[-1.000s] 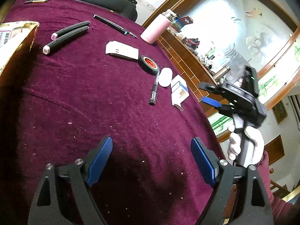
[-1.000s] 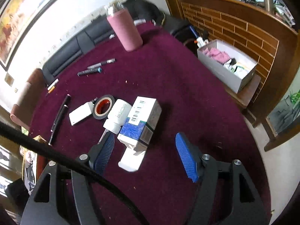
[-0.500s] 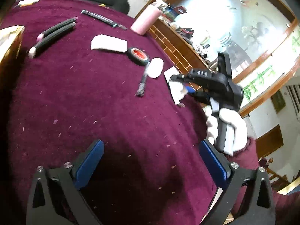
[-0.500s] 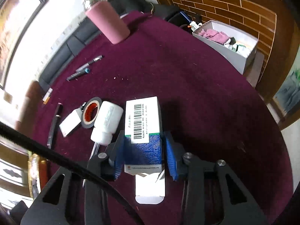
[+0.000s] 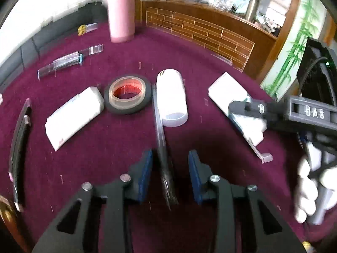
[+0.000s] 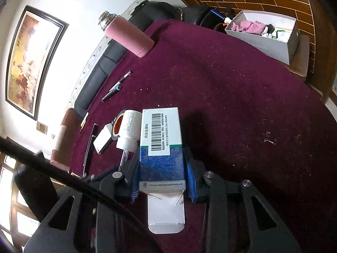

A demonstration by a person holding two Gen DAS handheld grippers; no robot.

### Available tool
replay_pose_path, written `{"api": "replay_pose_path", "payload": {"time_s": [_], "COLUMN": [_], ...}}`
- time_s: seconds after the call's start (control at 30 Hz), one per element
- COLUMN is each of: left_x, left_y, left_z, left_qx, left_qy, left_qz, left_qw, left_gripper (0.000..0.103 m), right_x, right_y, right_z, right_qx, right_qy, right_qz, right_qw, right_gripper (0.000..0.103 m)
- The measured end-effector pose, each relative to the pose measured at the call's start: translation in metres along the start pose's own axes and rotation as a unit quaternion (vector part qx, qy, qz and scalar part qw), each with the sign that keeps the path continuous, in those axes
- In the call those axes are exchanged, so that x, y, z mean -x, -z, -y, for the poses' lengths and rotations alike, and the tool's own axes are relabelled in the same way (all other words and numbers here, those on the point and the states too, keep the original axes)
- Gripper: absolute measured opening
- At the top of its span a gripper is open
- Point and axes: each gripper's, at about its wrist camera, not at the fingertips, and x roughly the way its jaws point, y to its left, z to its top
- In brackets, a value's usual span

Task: Organize objects
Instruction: 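Grasp a clear pen with the left gripper while right grasps the blue-and-white medicine box, then carry the pen and medicine box over the tray and open both grippers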

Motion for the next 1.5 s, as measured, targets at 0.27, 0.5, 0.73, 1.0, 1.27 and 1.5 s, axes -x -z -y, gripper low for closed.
{"api": "replay_pose_path", "payload": {"time_s": [0.27,0.5,0.73,1.0,1.27,1.5], "left_x": [0.001,0.07,0.17,0.259,0.268,0.254], "left_y": [-0.002,0.04,0.112,0.221,0.296,0.329], "left_z": [0.008,-0.028,-0.078,-0.155,-0.201,-0.224], "left_qx": [-0.006,0.084,0.176,0.302,0.384,0.418], "left_qy": [-0.017,0.011,0.014,-0.075,-0.114,-0.116], "left_qz": [-0.015,0.055,0.141,0.204,0.202,0.19], "left_qw": [0.9997,0.9949,0.9742,0.9283,0.8938,0.8808], "left_gripper": [0.007,0.007,0.007,0.007,0.007,0.007], "right_x": [-0.003,0.002,0.006,-0.016,-0.072,-0.11], "right_y": [0.003,0.008,0.027,0.074,0.153,0.231], "right_z": [-0.01,-0.019,-0.047,-0.157,-0.256,-0.308], "right_qx": [0.032,0.049,0.054,0.123,0.187,0.251], "right_qy": [0.012,0.003,-0.058,-0.149,-0.177,-0.163], "right_qz": [-0.007,0.0,-0.034,-0.127,-0.232,-0.311], "right_qw": [0.999,0.999,0.996,0.973,0.938,0.902], "right_gripper": [0.033,0.032,0.032,0.033,0.033,0.033]}}
